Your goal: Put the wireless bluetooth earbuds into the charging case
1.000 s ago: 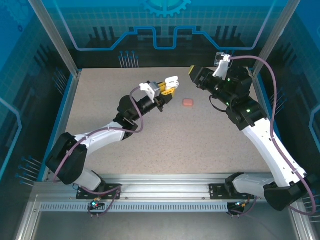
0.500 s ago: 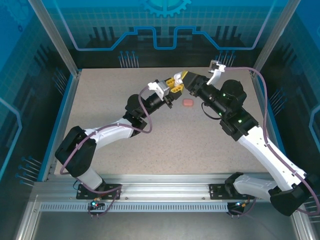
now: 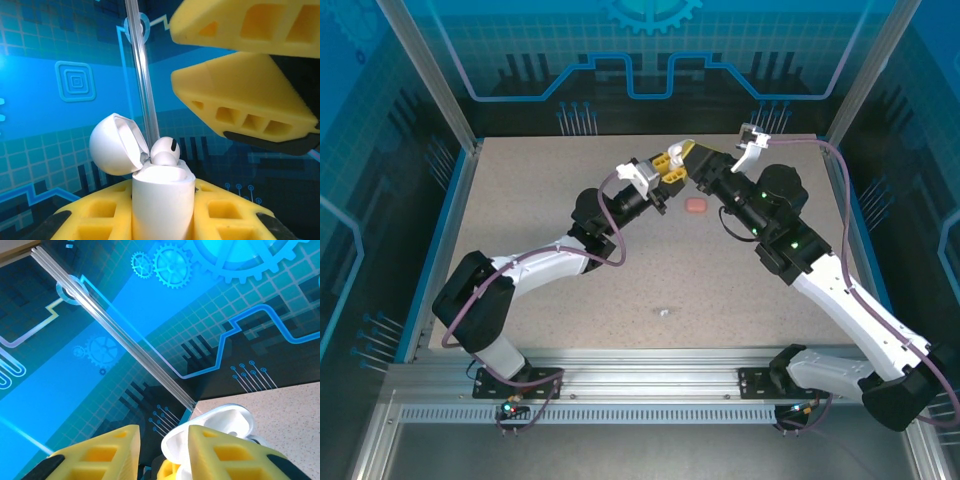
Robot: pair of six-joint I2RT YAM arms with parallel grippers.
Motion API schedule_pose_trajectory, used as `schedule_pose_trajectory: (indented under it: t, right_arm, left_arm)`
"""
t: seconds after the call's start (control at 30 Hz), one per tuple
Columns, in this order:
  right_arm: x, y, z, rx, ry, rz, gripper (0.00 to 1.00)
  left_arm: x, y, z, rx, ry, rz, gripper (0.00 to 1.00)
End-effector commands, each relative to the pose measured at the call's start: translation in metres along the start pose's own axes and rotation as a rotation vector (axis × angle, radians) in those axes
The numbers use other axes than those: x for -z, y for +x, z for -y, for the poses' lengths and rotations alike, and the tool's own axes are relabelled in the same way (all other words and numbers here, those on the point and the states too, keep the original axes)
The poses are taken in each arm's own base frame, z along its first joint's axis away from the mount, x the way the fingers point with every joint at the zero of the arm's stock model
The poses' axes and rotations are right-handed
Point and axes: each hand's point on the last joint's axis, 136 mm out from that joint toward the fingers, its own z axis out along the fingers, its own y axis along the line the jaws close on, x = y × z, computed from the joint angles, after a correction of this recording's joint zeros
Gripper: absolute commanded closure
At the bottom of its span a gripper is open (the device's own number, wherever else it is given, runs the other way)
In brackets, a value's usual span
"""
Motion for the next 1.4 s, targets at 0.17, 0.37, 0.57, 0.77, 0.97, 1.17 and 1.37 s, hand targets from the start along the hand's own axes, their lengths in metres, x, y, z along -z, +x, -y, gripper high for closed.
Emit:
schedule_pose_trajectory:
  t: [0.17,0.37,0.57,0.77,0.97,1.17,1.37]
  right_arm:
    - [0.042,0.024,0.061,0.007,0.272,-0.073,0.57]
    - [0.066,0.068,0.117,-0.024,0.488,-0.209,0.42]
    - [0.081,0.121,0.156,-0.058,0.65,-0.383,0.38]
    - [0.08,0.184,0.171,0.027,0.657,-0.7,0.35]
    - [0.082,0.252,0.172,0.209,0.594,-1.012,0.28]
    - [0.091,0.316,0.184,0.241,0.596,-1.219,0.3]
    - [0.093,0.361,0.187,0.248,0.597,-1.295,0.3]
  left_arm:
    - [0.033,0.007,-0.028,-0.05,-0.2,-0.035,1.0]
    - [0.055,0.004,-0.04,-0.012,-0.253,-0.039,1.0]
    - [0.07,-0.002,-0.046,-0.013,-0.279,-0.053,1.0]
    - [0.091,-0.006,-0.055,0.005,-0.327,-0.069,1.0]
    - [0.116,-0.018,-0.066,0.023,-0.386,-0.063,1.0]
    - [0.13,-0.025,-0.067,0.035,-0.406,-0.065,1.0]
    - [0.134,-0.025,-0.067,0.033,-0.413,-0.068,1.0]
